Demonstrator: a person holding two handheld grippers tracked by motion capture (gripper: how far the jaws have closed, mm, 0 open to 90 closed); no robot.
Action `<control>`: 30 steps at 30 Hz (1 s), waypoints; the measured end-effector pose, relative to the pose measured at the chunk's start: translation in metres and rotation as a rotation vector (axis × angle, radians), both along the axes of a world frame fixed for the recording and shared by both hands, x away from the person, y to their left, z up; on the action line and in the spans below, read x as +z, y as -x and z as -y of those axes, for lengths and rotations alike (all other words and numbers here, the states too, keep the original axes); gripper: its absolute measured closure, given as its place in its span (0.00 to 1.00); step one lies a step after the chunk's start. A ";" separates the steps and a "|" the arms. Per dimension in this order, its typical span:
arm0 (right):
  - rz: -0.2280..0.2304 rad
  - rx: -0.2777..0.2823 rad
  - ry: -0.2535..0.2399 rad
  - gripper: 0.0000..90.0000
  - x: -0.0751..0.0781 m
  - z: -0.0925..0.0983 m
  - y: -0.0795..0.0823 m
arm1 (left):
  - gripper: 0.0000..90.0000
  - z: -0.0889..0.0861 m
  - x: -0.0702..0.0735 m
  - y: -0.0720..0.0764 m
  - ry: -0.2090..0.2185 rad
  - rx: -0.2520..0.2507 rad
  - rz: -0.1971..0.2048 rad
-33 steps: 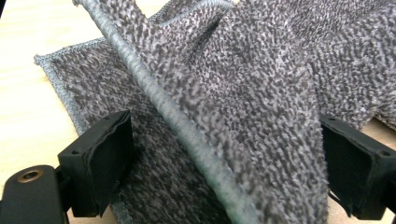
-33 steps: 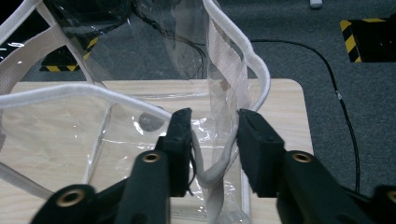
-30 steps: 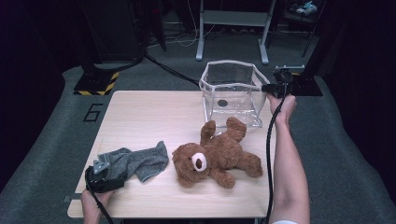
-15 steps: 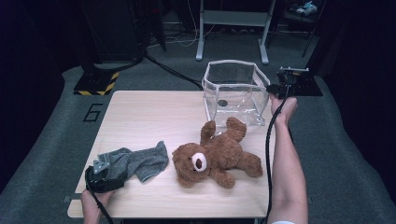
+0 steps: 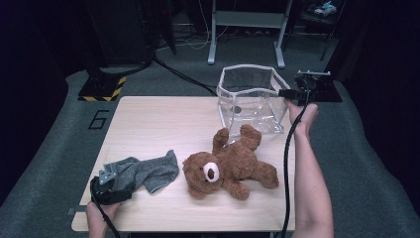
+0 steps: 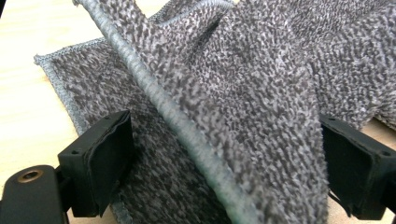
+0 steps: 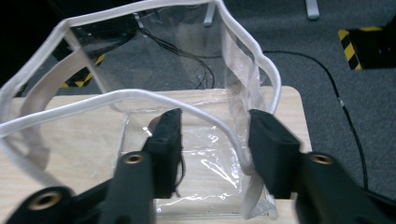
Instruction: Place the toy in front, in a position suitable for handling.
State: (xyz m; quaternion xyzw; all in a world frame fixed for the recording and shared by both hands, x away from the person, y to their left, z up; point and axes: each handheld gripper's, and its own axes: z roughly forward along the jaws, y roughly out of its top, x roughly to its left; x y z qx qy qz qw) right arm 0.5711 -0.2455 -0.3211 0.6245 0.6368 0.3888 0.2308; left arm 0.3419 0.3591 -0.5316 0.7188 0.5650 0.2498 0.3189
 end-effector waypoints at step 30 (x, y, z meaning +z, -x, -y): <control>-0.133 0.279 0.105 0.77 -0.058 -0.147 -0.021 | 0.12 0.000 0.000 0.000 0.001 0.000 0.000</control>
